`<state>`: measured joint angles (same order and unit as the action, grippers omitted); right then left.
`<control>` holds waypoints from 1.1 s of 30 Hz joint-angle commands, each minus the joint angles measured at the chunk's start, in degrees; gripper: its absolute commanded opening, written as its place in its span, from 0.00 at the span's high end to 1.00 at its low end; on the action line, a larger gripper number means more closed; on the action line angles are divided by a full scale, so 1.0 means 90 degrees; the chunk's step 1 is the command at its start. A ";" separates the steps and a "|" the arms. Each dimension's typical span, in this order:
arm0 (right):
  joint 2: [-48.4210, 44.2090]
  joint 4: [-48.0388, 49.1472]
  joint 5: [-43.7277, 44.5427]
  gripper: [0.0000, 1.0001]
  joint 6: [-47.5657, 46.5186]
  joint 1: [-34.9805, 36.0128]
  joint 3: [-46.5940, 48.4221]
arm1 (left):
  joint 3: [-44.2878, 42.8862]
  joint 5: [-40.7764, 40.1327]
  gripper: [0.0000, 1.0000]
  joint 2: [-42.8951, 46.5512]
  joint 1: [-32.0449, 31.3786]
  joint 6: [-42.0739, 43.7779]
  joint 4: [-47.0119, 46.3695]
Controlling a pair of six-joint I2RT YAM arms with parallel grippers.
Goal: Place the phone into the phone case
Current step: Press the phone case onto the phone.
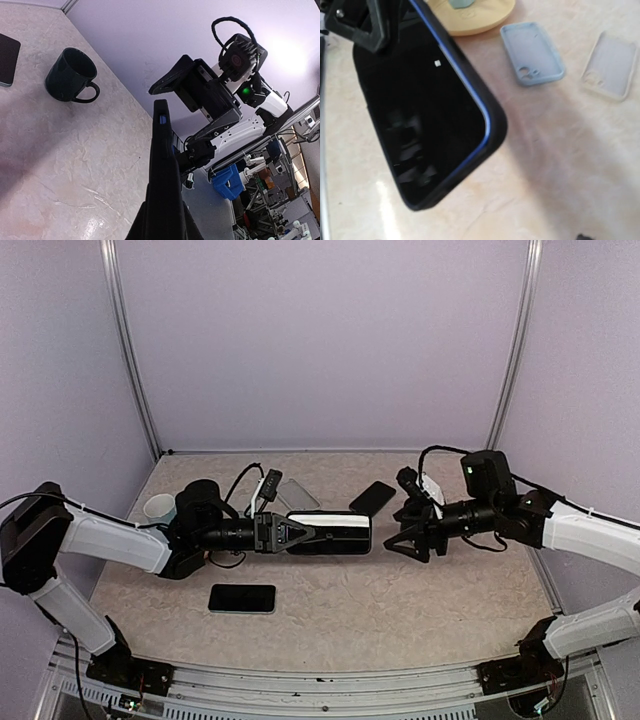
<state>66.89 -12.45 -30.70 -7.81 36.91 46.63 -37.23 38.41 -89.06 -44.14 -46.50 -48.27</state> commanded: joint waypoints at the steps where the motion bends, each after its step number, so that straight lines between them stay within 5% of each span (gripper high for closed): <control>1: -0.0368 0.0208 0.0570 0.14 -0.0549 0.0187 -0.0120 | -0.0321 0.0176 1.00 -0.0040 0.0035 -0.0091 -0.0281; 6: -0.0576 0.0492 0.1115 0.01 -0.1104 0.0562 -0.0295 | -0.0428 0.0268 1.00 -0.0176 0.0031 -0.0228 -0.0189; 33: 0.0365 0.2173 0.5617 0.06 -0.3670 0.2999 -0.0856 | -0.0729 -0.0199 1.00 -0.0475 0.0157 -0.1444 -0.0309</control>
<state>69.08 0.27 11.86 -37.08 62.50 40.25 -41.17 36.99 -93.10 -43.40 -55.86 -44.51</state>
